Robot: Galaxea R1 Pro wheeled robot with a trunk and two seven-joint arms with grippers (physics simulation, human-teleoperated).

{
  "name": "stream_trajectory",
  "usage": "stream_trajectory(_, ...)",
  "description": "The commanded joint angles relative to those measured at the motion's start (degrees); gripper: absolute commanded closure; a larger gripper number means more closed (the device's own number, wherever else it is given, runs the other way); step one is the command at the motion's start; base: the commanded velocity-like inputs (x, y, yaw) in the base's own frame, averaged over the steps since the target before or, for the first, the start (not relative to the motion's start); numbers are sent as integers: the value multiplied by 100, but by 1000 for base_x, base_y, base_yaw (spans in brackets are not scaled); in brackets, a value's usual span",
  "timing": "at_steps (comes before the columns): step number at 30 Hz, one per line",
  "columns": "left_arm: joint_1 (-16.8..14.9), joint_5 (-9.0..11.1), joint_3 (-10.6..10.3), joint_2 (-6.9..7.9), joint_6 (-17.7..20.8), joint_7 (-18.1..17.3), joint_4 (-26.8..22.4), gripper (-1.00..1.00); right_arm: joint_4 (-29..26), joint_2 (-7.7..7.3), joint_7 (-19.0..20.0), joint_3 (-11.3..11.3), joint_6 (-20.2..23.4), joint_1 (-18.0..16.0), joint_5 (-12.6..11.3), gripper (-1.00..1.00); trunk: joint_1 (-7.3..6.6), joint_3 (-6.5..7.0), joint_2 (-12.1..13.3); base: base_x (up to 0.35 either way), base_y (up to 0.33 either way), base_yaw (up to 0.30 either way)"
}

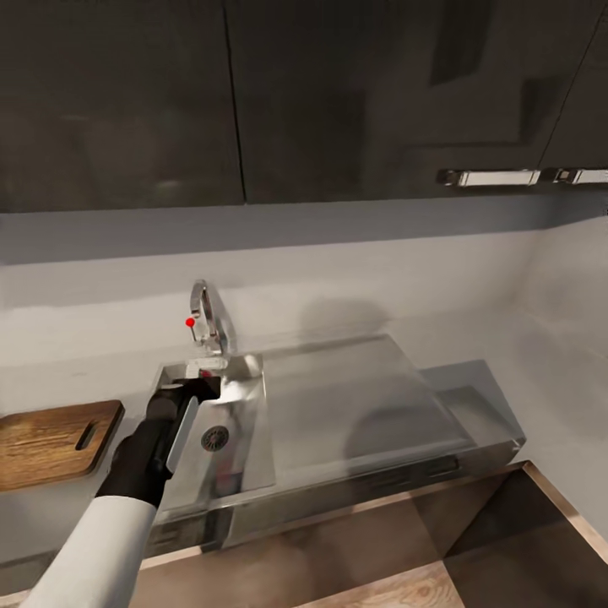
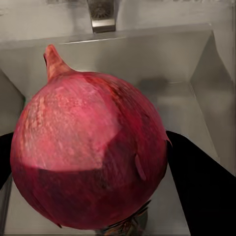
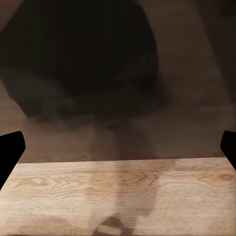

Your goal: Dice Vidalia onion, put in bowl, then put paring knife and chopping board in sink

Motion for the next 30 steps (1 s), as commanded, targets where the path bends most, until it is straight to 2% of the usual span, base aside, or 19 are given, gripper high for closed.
stream_trajectory(1,86,18,0,-2,30,22,-164,100,-8,2,3,-6,-5,1,25,-100,2,2,-7,0,0,0)
stream_trajectory(4,215,18,0,-2,137,21,-410,100,-8,2,3,-6,-5,1,25,-100,2,30,-7,0,0,0)
stream_trajectory(9,288,18,0,-2,592,14,-677,100,-8,2,-1,-6,-5,1,25,-100,2,76,-7,-77,83,29)
stream_trajectory(16,301,18,0,-2,647,13,-709,100,-8,2,-4,-6,-5,1,25,-100,2,135,-7,-203,225,131)
stream_trajectory(23,302,17,0,-2,649,13,-720,100,-8,2,-4,-6,-5,1,25,-100,2,145,-7,-207,245,25)
stream_trajectory(30,302,18,0,-2,649,13,-715,100,-8,2,0,-6,-5,1,25,-100,2,145,-7,40,307,1)
